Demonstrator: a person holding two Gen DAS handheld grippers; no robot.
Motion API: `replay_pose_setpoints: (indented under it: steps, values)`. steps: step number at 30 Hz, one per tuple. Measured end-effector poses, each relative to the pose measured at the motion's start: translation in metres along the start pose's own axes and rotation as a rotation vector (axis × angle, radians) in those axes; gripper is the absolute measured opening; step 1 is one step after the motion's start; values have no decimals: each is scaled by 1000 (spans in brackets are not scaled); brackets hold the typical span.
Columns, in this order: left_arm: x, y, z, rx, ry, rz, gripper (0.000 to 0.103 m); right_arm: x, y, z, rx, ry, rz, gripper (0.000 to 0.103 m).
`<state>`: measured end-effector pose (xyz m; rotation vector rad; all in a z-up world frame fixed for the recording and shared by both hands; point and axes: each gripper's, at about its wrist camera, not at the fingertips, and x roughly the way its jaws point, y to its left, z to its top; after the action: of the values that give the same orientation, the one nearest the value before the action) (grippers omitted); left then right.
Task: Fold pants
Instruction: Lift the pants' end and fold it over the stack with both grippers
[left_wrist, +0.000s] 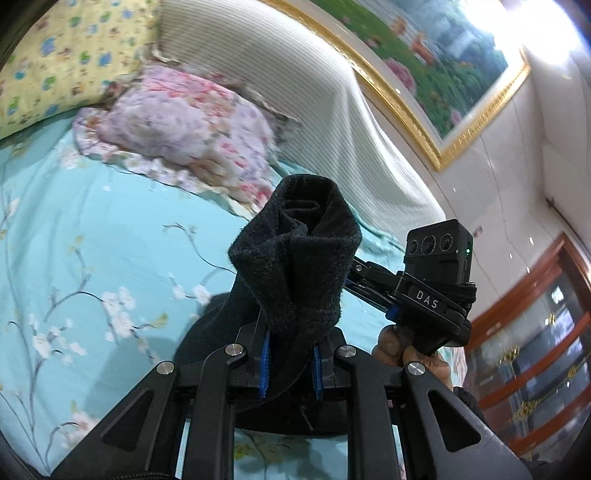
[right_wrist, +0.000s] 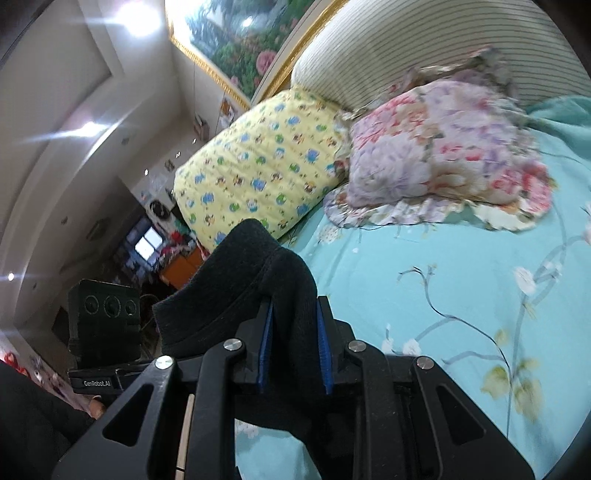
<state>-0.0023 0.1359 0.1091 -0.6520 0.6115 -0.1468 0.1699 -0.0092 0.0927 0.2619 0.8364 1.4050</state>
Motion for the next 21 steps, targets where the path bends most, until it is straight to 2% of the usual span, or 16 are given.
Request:
replay_pose_setpoints:
  steps: [13,21]
  values:
    - [52,-69,-42,152,122,-15,17,-80,-41,-56,132,-135,-31,24]
    - [78,-86,-61,196,191,-14,17,-110,-60,-86,193,-181,-51,23]
